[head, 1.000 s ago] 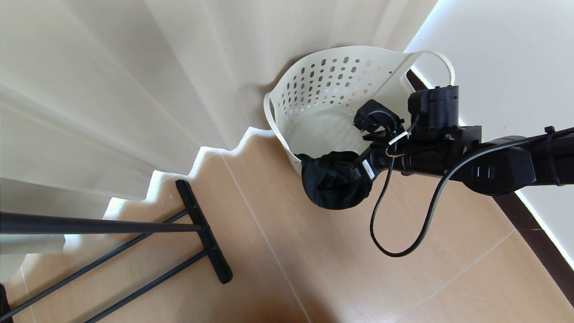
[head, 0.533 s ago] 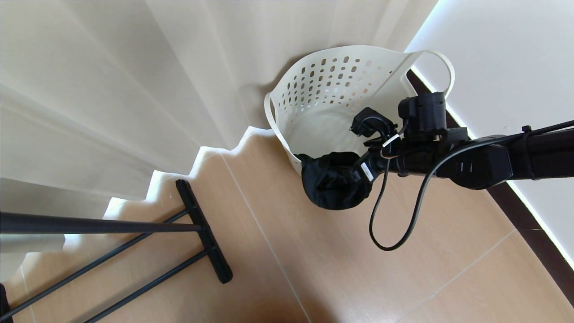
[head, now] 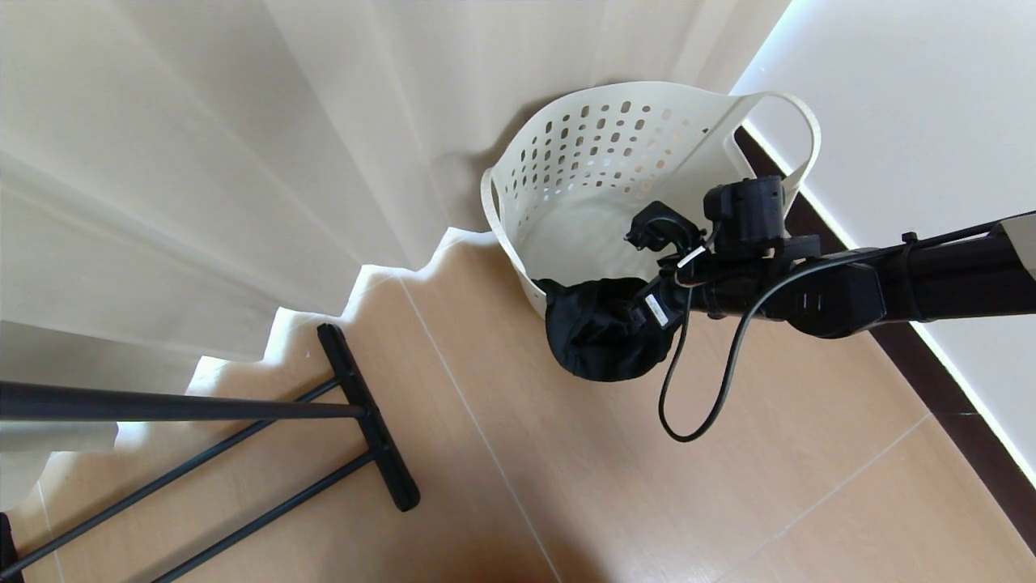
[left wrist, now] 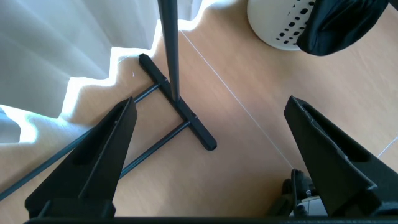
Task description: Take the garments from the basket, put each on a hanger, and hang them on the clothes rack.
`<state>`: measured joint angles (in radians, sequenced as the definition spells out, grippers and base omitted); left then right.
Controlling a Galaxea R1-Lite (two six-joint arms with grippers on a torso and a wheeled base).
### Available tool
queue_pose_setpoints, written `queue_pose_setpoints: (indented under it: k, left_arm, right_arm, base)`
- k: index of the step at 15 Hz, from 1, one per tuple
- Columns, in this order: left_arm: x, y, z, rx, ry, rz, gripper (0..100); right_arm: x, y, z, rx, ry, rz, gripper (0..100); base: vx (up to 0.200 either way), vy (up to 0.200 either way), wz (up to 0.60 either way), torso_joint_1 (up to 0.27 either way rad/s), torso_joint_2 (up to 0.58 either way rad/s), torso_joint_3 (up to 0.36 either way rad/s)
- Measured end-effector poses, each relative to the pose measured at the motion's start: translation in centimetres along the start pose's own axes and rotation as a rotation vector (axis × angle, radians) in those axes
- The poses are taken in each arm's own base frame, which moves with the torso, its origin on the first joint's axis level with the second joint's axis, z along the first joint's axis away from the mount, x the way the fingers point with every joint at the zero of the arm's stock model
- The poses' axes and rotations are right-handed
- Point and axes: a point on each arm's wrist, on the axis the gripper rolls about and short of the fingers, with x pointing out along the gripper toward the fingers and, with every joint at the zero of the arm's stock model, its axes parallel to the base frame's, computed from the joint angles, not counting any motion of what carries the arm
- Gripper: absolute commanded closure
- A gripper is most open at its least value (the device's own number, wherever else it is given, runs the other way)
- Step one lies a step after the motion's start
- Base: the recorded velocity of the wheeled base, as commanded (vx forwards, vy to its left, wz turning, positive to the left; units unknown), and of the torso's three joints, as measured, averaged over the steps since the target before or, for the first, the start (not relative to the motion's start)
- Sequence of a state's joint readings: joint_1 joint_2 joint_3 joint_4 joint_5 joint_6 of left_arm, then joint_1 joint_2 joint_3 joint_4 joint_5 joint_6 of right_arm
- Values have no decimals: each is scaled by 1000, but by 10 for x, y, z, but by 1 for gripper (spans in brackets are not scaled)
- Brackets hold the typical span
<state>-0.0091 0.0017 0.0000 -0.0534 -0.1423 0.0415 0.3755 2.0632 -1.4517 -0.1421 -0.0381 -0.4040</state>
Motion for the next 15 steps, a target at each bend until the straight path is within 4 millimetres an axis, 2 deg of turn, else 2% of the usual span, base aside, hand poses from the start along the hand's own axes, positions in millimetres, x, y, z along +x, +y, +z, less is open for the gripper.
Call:
queue_pose_setpoints:
  k: [1,2,11,15]
  left_arm:
    - [0,0,0,0,0,0,0]
    - [0,0,0,0,0,0,0]
    - [0,0,0,0,0,0,0]
    - [0,0,0,0,0,0,0]
  right_arm:
    - [2,0,-1,0,4,-2,0]
    - [3,0,-1,0,5,-2,100]
    - [5,1,-3,2,12,0,100]
    - [-17,4,3,0,-16,5,100]
  base:
    - [0,0,0,0,0,0]
    - [0,0,0,0,0,0]
    - [0,0,0,0,0,0]
    - [0,0,0,0,0,0]
